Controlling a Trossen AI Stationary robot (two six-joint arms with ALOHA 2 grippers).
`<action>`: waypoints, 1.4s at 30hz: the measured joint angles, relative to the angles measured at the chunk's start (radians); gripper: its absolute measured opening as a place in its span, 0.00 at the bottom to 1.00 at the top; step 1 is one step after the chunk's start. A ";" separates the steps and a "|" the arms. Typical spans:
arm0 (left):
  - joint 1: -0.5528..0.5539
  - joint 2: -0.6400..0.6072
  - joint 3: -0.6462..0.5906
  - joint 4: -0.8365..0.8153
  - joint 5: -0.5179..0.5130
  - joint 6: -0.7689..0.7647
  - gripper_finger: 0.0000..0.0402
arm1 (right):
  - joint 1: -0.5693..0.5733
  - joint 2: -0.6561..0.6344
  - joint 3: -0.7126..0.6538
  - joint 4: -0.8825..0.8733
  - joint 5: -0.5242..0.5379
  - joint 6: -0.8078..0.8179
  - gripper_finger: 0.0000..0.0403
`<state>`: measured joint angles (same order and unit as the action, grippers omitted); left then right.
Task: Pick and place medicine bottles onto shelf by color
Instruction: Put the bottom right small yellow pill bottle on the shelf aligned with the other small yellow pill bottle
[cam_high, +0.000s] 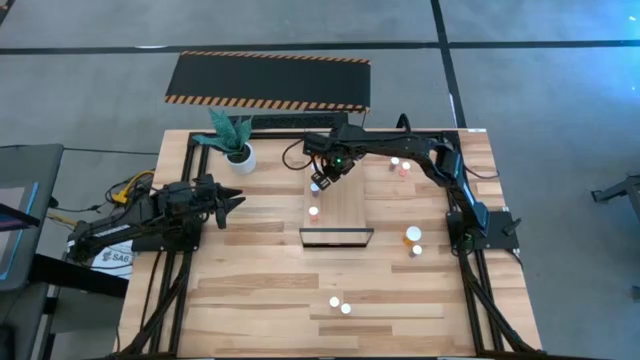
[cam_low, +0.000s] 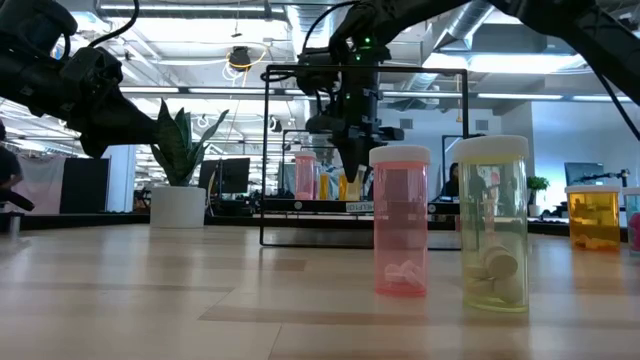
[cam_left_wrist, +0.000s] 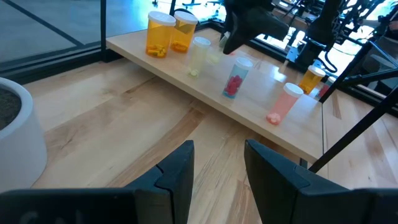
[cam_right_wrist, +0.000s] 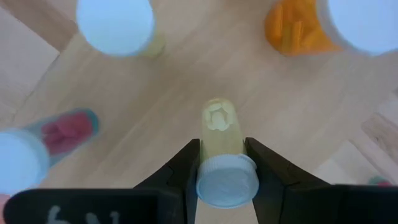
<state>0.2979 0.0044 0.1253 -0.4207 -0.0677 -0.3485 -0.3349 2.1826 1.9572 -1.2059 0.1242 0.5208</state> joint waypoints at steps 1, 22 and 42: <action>0.000 0.000 0.000 0.000 0.000 0.000 0.32 | 0.001 -0.001 0.000 -0.001 0.000 0.002 0.32; 0.000 0.000 0.000 0.000 0.000 0.000 0.32 | 0.004 -0.002 0.001 0.018 -0.019 -0.021 0.32; 0.000 0.000 0.000 0.000 0.000 0.000 0.32 | 0.004 -0.002 0.001 -0.017 -0.021 -0.082 0.32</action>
<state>0.2977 0.0048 0.1253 -0.4210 -0.0673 -0.3485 -0.3313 2.1811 1.9583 -1.2224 0.1036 0.4392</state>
